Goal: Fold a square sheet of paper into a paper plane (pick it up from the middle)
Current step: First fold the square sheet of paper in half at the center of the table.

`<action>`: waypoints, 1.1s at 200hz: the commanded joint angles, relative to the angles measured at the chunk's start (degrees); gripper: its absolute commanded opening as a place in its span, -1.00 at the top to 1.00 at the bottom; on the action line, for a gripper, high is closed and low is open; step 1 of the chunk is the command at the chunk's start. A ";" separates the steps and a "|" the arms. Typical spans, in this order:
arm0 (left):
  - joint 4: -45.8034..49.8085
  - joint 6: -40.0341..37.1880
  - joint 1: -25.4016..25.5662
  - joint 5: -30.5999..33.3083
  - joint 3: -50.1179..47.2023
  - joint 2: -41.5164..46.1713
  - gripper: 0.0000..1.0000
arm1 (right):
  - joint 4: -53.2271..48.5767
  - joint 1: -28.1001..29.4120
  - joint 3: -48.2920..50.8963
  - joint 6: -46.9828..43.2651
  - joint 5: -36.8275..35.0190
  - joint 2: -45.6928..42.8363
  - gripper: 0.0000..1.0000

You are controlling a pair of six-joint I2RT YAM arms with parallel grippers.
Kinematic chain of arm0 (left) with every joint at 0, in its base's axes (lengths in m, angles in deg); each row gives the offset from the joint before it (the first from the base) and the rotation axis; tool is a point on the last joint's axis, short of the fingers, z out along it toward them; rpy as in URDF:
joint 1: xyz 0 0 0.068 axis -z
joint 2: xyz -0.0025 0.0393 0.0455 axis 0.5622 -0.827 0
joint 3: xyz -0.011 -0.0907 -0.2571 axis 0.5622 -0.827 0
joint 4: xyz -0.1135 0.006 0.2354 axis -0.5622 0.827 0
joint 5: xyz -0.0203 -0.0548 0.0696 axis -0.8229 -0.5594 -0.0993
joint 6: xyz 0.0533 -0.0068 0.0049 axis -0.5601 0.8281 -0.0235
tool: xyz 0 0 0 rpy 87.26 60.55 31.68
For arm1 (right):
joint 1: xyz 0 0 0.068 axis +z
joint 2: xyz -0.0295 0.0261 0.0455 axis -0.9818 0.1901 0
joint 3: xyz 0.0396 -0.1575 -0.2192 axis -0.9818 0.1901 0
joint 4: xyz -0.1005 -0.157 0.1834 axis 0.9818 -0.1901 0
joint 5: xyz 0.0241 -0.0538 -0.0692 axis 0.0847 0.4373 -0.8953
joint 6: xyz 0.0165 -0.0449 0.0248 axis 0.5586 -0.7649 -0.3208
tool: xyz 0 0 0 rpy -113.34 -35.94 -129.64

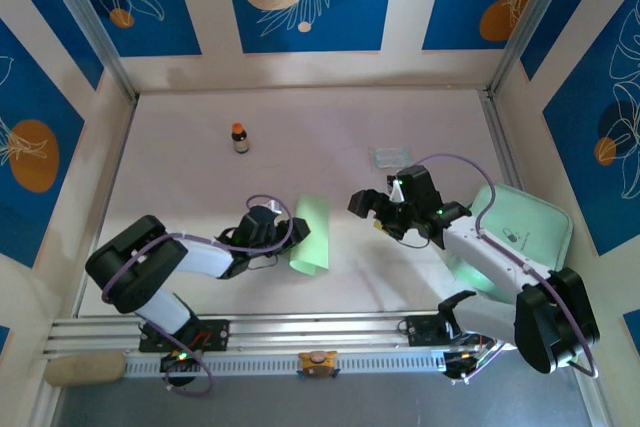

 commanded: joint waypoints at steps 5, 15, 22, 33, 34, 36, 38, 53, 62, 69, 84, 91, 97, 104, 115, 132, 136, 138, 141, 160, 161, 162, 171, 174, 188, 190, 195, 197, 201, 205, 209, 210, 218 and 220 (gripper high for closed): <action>4.79 -1.45 -0.23 -0.73 0.98 0.22 0.05 | -1.08 0.65 -1.65 0.82 0.41 0.12 -0.93; 6.31 -1.79 -0.19 -0.87 1.24 0.48 0.04 | -1.64 0.76 -1.65 1.00 0.53 0.03 -0.93; 6.79 -2.01 -0.15 -0.91 1.37 0.51 0.04 | -1.95 0.83 -1.66 1.02 0.63 -0.16 -0.93; 7.75 -2.07 -0.08 -1.07 1.60 0.51 0.01 | -2.37 0.96 -1.56 1.08 0.86 -0.24 -0.93; 7.83 -2.05 -0.07 -1.08 1.62 0.46 0.01 | -2.44 0.96 -1.57 1.05 0.83 -0.24 -0.93; 8.00 -2.07 0.00 -1.09 1.64 0.45 0.02 | -2.54 1.02 -1.57 1.08 0.94 -0.28 -0.93; 8.11 -2.12 0.01 -1.15 1.71 0.43 0.02 | -2.63 1.04 -1.50 1.04 0.91 -0.31 -0.93; 8.64 -2.20 0.27 -1.59 2.18 0.08 0.02 | -3.11 1.35 -1.39 1.44 1.15 -0.49 -0.93; 9.62 -2.28 0.43 -2.00 2.87 -0.22 -0.01 | -3.26 1.48 -1.29 1.63 1.39 -0.60 -0.93; 10.69 -2.35 0.55 -2.06 3.38 -0.39 -0.05 | -3.45 1.64 -1.28 1.77 1.55 -0.61 -0.93; 13.64 -3.00 0.70 -2.06 4.60 -0.45 -0.06 | -3.78 2.01 -1.38 1.74 1.78 -0.72 -0.93; 15.73 -3.34 0.70 -2.06 5.20 -0.39 -0.06 | -3.97 2.17 -1.38 1.76 1.77 -0.68 -0.93; 17.41 -3.70 0.78 -1.90 5.73 -0.18 -0.07 | -4.09 2.27 -1.39 1.90 1.78 -0.67 -0.94; 18.47 -4.06 0.77 -1.69 5.82 0.17 -0.10 | -4.26 2.44 -1.30 1.88 1.77 -0.74 -0.94; 20.84 -5.14 0.75 -1.02 6.03 1.27 -0.14 | -4.57 2.62 -1.28 1.93 1.92 -0.76 -0.94; 26.04 -7.65 0.78 0.54 7.08 3.48 -0.23 | -5.26 2.78 -1.54 2.11 1.86 -0.86 -0.94; 27.50 -8.50 0.79 0.73 7.56 3.72 -0.25 | -5.40 2.80 -1.57 2.13 1.78 -0.90 -0.94; 28.21 -8.87 0.80 0.75 7.80 3.86 -0.26 | -5.47 2.83 -1.55 2.12 1.75 -0.95 -0.94; 29.15 -9.44 0.81 0.76 8.24 3.97 -0.26 | -5.54 2.88 -1.61 2.10 1.67 -1.01 -0.94; 32.64 -12.53 0.79 -0.94 10.46 3.43 -0.29 | -5.35 3.07 -1.35 2.59 1.01 -1.76 -0.94; 32.80 -12.68 0.75 -1.06 10.49 3.33 -0.29 | -5.34 3.11 -1.33 2.64 1.00 -1.79 -0.94; 32.97 -12.80 0.74 -1.16 10.68 3.28 -0.29 | -5.29 3.13 -1.27 2.67 0.99 -1.85 -0.94; 34.53 -14.09 0.72 -2.01 11.96 2.60 -0.29 | -5.01 3.23 -1.09 2.74 0.91 -2.22 -0.94; 35.07 -14.47 0.68 -2.31 12.29 2.28 -0.29 | -4.98 3.24 -1.05 2.85 0.90 -2.25 -0.94; 37.53 -15.85 0.70 -2.93 13.84 1.42 -0.29 | -4.97 3.33 -0.85 3.11 0.55 -2.60 -0.94; 37.82 -16.01 0.72 -2.89 14.03 1.28 -0.29 | -4.97 3.33 -0.86 3.07 0.54 -2.61 -0.94; 38.44 -16.37 0.68 -2.89 14.32 1.21 -0.29 | -4.91 3.42 -0.75 3.22 0.47 -2.73 -0.94; 38.66 -16.53 0.69 -2.86 14.42 1.21 -0.29 | -4.89 3.42 -0.77 3.20 0.48 -2.70 -0.94; 38.91 -16.65 0.67 -2.77 14.56 1.21 -0.29 | -4.88 3.42 -0.75 3.21 0.48 -2.70 -0.94; 39.23 -16.78 0.72 -2.68 14.72 1.21 -0.30 | -4.88 3.42 -0.81 3.18 0.52 -2.70 -0.94; 39.48 -16.87 0.71 -2.59 14.79 1.27 -0.30 | -4.88 3.42 -0.86 3.21 0.46 -2.70 -0.94; 39.52 -16.92 0.72 -2.59 14.81 1.28 -0.30 | -4.93 3.42 -0.82 3.22 0.46 -2.70 -0.94; 40.20 -17.37 0.61 -2.52 15.23 1.25 -0.29 | -4.97 3.51 -0.94 3.23 0.47 -2.70 -0.94; 40.42 -17.51 0.61 -2.50 15.37 1.29 -0.29 | -4.97 3.51 -0.95 3.18 0.46 -2.70 -0.94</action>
